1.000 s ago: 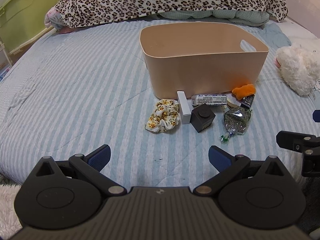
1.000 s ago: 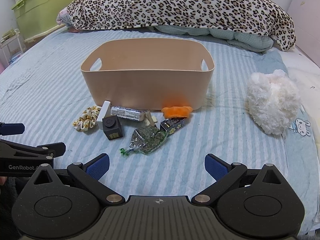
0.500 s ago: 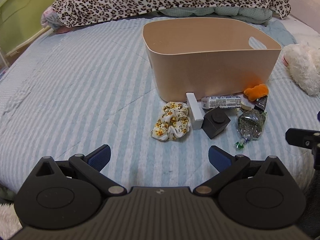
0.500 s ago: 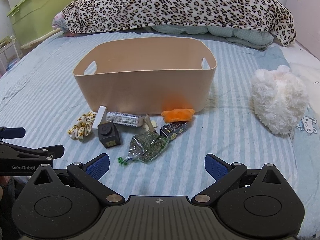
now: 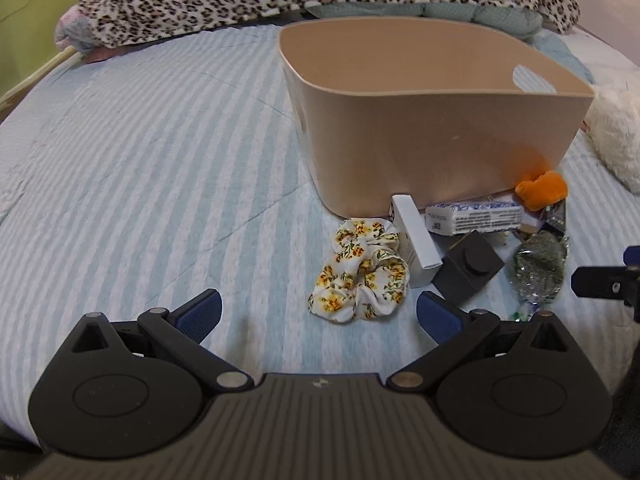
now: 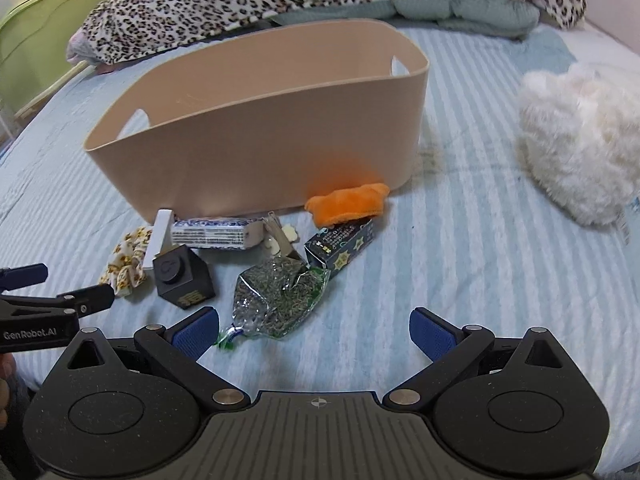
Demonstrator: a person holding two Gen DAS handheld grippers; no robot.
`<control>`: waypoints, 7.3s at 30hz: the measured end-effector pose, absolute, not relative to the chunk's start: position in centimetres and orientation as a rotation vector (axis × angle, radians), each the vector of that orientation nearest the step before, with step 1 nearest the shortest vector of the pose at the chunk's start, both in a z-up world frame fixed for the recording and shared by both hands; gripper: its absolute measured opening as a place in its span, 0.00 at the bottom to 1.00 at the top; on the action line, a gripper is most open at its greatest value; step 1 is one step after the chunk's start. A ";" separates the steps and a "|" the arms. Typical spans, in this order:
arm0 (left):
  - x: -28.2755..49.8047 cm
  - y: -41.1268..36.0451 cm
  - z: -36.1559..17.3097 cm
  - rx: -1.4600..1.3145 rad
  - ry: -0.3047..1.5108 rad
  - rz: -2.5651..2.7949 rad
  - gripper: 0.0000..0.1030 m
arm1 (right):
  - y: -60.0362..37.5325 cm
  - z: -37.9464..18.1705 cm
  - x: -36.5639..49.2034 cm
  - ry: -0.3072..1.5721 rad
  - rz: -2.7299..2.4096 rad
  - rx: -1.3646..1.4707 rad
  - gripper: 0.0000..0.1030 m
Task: Organize objects
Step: 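Grasp the floral scrunchie with the left tool while the right tool grasps the green snack bag, then lower both held items into the basket and open both tools, then grasp the white box with the left tool while the right tool grasps the dark blue box, then carry both boxes over the basket and release them inside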
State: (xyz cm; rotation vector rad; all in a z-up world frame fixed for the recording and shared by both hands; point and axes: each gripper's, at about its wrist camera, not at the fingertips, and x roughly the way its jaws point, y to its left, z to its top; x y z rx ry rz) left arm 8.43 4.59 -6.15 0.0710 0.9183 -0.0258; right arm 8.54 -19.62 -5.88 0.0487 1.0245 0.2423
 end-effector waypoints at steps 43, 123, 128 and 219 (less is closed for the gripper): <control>7.8 3.9 -2.7 0.136 0.824 -0.248 0.12 | -18.5 -2.2 8.2 0.873 0.271 0.043 0.57; 12.5 3.1 0.0 0.025 0.936 -0.147 0.82 | -22.3 -3.7 13.2 0.869 0.086 -0.090 1.00; 13.8 2.7 -1.3 0.009 0.958 -0.149 0.82 | -22.4 -5.6 14.4 0.923 0.076 -0.100 1.00; 20.8 -0.6 -2.2 -0.042 0.730 -0.043 0.15 | -17.1 -2.9 20.2 0.682 0.180 0.073 0.21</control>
